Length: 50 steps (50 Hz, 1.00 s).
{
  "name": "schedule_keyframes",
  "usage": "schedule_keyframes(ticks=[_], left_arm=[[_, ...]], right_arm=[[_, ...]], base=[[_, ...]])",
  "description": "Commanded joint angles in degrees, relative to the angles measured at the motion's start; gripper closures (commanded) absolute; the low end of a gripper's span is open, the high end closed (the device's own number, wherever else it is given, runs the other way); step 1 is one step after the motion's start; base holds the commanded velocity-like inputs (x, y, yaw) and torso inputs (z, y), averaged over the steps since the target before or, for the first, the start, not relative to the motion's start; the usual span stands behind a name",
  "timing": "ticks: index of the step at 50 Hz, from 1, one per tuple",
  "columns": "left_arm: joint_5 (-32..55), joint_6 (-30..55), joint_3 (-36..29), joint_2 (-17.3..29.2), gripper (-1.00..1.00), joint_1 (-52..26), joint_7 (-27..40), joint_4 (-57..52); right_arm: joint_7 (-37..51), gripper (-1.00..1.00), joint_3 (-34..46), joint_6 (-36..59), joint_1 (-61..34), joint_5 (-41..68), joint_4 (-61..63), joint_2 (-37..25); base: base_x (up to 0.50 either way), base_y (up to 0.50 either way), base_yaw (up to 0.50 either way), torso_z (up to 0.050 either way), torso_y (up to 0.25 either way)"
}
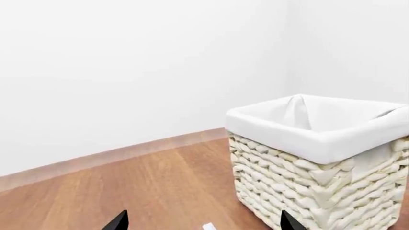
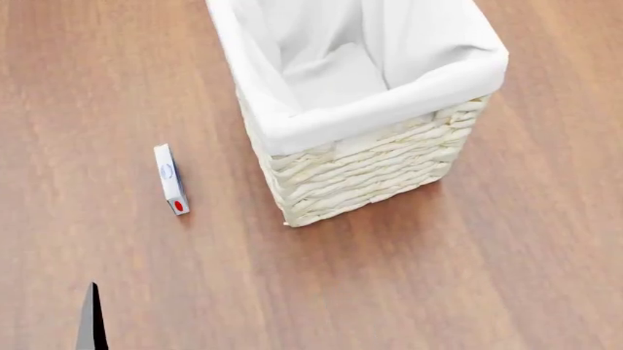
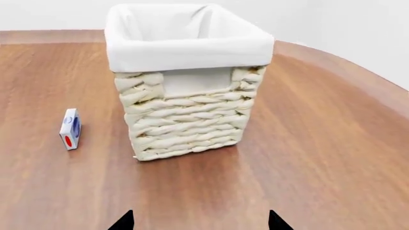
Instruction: Pick up the alphabet soup and the cream cheese box, and put them in the basket.
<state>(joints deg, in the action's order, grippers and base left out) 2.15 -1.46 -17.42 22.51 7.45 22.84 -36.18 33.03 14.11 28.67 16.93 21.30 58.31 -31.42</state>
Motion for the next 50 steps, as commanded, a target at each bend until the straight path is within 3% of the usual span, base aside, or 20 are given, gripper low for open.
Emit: schedule_keyframes(ticks=[1,50], left_arm=[[-0.2,0.0,-0.3,0.1,-1.00,0.0,0.2,0.0],[1.5,-1.7,0.1,0.6,-1.00,-0.4,1.1,2.3]], right_arm=[[1.1,-1.00,-0.1,-0.2,1.0,3.0,-1.1,-1.1],[2.4,-1.00,-1.5,0.3,4.2,10.1,-5.8,-3.7]], base=[[0.00,0.00,0.00,0.000,0.000],[0.00,0.00,0.00,0.000,0.000]])
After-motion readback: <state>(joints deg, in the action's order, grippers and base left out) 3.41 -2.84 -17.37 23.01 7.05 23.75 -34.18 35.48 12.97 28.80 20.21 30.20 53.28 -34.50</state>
